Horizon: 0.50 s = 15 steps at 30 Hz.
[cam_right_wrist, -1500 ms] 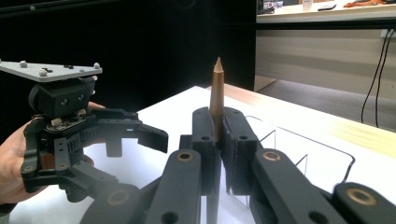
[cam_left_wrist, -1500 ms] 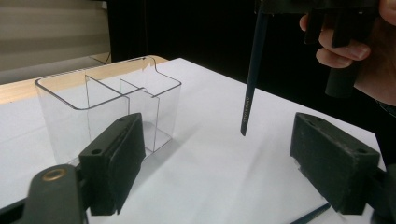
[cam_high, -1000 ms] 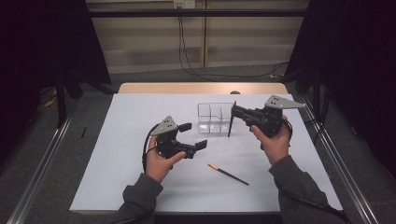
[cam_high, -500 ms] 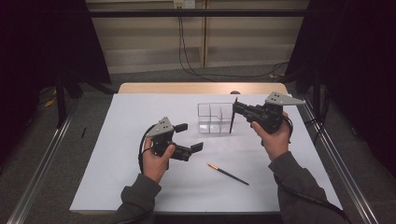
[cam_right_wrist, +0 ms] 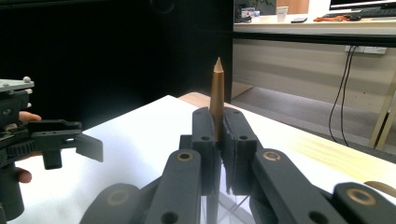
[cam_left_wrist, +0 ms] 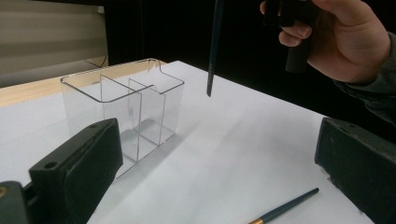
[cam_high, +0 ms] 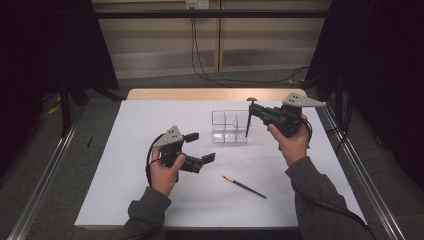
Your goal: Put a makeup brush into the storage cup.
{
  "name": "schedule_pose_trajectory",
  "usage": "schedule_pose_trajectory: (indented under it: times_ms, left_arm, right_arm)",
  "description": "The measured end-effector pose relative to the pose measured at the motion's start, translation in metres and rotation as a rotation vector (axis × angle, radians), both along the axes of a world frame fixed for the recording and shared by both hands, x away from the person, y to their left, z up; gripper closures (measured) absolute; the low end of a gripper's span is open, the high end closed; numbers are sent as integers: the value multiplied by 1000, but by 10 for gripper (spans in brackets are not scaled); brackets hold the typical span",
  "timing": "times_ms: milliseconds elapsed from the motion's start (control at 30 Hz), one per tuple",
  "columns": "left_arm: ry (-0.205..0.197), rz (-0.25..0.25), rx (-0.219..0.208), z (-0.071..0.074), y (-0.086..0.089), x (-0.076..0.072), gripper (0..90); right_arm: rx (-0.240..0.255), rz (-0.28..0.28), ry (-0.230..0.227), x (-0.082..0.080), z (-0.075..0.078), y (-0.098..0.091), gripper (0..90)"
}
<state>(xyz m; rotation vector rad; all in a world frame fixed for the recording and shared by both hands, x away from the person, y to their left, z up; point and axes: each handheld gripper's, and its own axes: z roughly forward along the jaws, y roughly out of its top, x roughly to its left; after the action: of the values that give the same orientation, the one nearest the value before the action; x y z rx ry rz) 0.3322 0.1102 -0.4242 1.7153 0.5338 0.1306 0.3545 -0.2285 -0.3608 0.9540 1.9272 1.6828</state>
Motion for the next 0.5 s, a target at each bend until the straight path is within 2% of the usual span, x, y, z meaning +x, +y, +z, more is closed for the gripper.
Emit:
schedule_pose_trajectory:
  times_ms: [500]
  left_arm:
    - [5,-5,-8,0,3,1,10]
  right_arm:
    - [-12,-26,-13,12,6,-2,843]
